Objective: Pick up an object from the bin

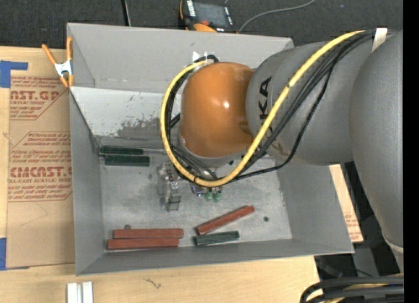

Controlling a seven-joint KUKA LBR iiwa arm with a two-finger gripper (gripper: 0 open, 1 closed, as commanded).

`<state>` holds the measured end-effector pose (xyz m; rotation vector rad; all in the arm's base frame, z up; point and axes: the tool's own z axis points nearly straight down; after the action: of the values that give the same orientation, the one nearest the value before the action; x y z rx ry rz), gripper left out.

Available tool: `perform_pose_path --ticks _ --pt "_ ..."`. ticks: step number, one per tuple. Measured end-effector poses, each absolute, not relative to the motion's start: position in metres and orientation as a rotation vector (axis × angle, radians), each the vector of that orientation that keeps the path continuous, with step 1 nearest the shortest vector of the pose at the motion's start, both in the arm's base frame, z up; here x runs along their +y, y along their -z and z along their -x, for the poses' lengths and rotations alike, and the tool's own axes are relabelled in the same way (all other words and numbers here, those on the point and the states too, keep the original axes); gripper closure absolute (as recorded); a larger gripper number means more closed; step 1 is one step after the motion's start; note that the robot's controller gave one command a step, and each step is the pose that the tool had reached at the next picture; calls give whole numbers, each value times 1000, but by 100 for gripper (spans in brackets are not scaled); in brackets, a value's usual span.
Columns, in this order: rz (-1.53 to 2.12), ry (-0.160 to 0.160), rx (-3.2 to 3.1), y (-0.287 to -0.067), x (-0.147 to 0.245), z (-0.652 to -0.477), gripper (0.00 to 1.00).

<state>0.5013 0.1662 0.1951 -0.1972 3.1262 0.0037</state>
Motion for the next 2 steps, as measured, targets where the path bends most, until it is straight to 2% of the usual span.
perform_pose_path --ticks 1,2 --pt "501 2 3103 -161 106 -491 100" --pt "503 -1 3101 -162 107 -491 0"
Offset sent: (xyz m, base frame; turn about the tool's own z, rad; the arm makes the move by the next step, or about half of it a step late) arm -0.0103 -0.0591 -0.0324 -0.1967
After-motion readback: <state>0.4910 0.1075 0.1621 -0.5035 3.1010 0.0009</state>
